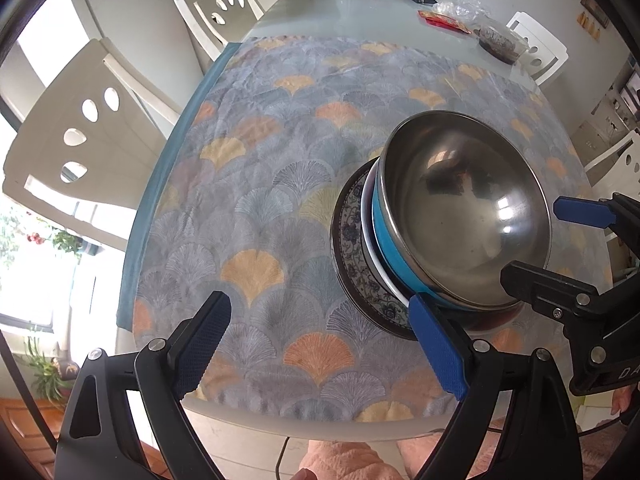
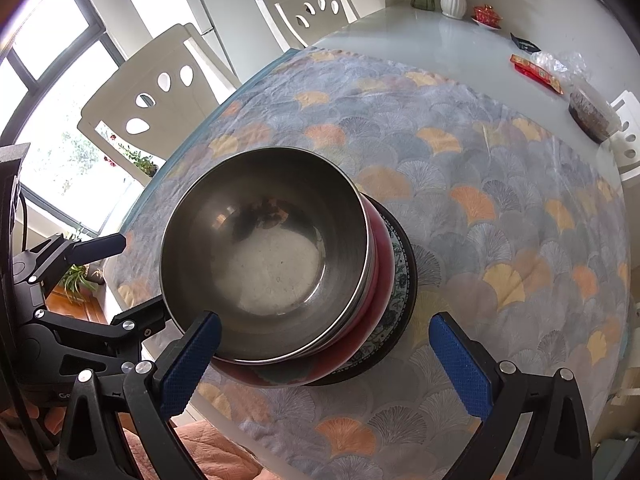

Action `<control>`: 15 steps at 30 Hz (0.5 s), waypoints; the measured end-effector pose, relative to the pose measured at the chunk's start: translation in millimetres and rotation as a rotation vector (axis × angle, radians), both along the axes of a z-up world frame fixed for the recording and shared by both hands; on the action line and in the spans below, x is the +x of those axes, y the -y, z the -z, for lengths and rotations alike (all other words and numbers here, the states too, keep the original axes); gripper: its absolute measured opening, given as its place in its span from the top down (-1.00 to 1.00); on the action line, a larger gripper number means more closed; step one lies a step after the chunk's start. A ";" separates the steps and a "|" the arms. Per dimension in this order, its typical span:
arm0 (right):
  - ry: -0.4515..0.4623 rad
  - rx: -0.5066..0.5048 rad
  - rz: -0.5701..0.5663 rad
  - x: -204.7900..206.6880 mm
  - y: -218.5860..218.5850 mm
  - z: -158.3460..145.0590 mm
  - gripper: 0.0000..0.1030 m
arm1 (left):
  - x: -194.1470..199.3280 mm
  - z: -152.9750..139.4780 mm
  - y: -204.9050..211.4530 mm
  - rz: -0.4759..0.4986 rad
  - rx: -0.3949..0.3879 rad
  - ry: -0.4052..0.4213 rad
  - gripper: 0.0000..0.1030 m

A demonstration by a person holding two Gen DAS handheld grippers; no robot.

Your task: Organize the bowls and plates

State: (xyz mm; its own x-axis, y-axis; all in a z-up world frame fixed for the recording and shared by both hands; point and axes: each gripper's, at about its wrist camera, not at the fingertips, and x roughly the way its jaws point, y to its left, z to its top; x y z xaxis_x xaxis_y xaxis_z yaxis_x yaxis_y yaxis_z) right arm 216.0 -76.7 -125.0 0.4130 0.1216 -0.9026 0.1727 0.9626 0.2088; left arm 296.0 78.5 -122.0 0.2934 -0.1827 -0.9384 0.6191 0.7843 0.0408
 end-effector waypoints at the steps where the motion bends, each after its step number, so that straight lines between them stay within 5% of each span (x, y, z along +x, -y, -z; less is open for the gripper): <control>1: 0.000 0.000 0.000 0.0 0.0 0.0 -1.00 | -0.4 0.4 0.2 0.001 0.000 0.000 -0.75; 15: -0.008 -0.003 0.002 2.5 3.7 4.1 -1.00 | -1.0 -0.1 -1.3 -0.001 -0.013 -0.002 -0.75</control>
State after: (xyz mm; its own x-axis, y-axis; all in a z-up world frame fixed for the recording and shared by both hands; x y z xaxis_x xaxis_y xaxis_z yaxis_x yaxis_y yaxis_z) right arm 218.5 -80.4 -129.1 0.4056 0.1187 -0.9063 0.1760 0.9628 0.2049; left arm 295.0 79.8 -121.8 0.2919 -0.1947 -0.9364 0.6187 0.7851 0.0296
